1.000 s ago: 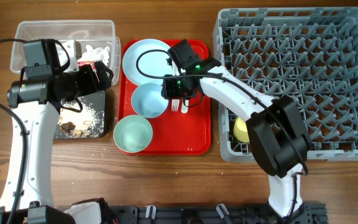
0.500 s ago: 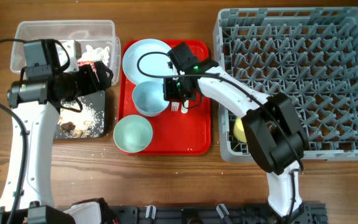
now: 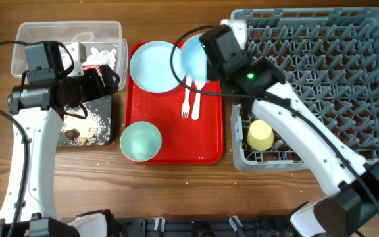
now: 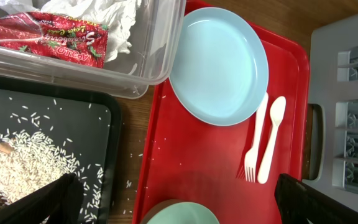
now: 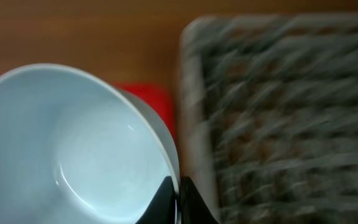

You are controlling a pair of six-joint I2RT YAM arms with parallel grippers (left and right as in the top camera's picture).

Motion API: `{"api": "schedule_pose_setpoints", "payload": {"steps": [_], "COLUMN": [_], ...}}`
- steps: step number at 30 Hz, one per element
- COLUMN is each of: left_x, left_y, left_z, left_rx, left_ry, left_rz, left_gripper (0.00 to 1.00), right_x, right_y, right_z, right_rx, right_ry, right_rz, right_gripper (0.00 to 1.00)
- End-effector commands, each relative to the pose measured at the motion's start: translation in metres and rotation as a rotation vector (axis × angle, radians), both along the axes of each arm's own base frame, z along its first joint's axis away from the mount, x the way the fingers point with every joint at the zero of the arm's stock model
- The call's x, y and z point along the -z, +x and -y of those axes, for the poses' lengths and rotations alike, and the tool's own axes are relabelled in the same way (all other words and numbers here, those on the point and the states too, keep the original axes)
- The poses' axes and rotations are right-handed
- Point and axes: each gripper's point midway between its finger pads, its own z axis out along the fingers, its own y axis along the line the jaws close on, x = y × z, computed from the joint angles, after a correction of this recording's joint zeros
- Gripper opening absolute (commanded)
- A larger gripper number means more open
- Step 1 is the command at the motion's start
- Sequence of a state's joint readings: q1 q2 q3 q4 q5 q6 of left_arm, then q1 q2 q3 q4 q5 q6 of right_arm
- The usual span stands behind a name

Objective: Sort waste into correct bins and load items into the dishwasher rack
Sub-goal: 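Reach the right gripper to the light-blue bowl and grasp its rim, then carry the bowl into the rack's back row and release it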

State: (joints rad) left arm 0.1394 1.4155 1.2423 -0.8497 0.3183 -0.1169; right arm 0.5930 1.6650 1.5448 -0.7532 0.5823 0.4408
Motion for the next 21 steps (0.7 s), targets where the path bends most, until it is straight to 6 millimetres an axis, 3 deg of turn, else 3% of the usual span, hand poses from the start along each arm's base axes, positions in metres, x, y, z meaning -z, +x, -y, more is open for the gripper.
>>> {"api": "schedule_pose_setpoints", "payload": {"steps": [1, 2, 6, 9, 15, 17, 19, 21], "left_x": [-0.007, -0.007, -0.007, -0.007, -0.007, -0.007, -0.007, -0.007], "left_y": [0.002, 0.002, 0.002, 0.002, 0.002, 0.002, 0.002, 0.002], "left_z": [-0.003, -0.003, -0.003, -0.003, -0.003, -0.003, -0.003, -0.003], "left_rx": [-0.004, -0.004, -0.004, -0.004, -0.004, -0.004, -0.004, -0.004], "left_ry": [0.011, 0.011, 0.011, 0.011, 0.011, 0.011, 0.011, 0.011], "left_rz": [0.021, 0.021, 0.021, 0.021, 0.021, 0.021, 0.021, 0.021], "left_gripper": [1.00, 1.00, 1.00, 1.00, 1.00, 1.00, 1.00, 1.00], "right_x": [-0.071, -0.076, -0.068, -0.037, 0.031, 0.054, 0.068, 0.068], "right_y": [-0.002, -0.001, 0.036, 0.076, 0.121, 0.128, 0.129, 0.129], "right_z": [0.083, 0.091, 0.123, 0.135, 0.118, 0.115, 0.114, 0.109], "right_rx": [0.327, 0.369, 0.399, 0.302, 0.161, 0.120, 0.111, 0.101], "right_ry": [-0.519, -0.592, -0.771, -0.892, -1.047, -1.084, -1.095, -1.097], "right_rz": [0.227, 0.234, 0.152, 0.046, -0.051, -0.092, -0.112, -0.108], "right_gripper": [0.04, 0.04, 0.04, 0.04, 0.04, 0.04, 0.04, 0.04]}}
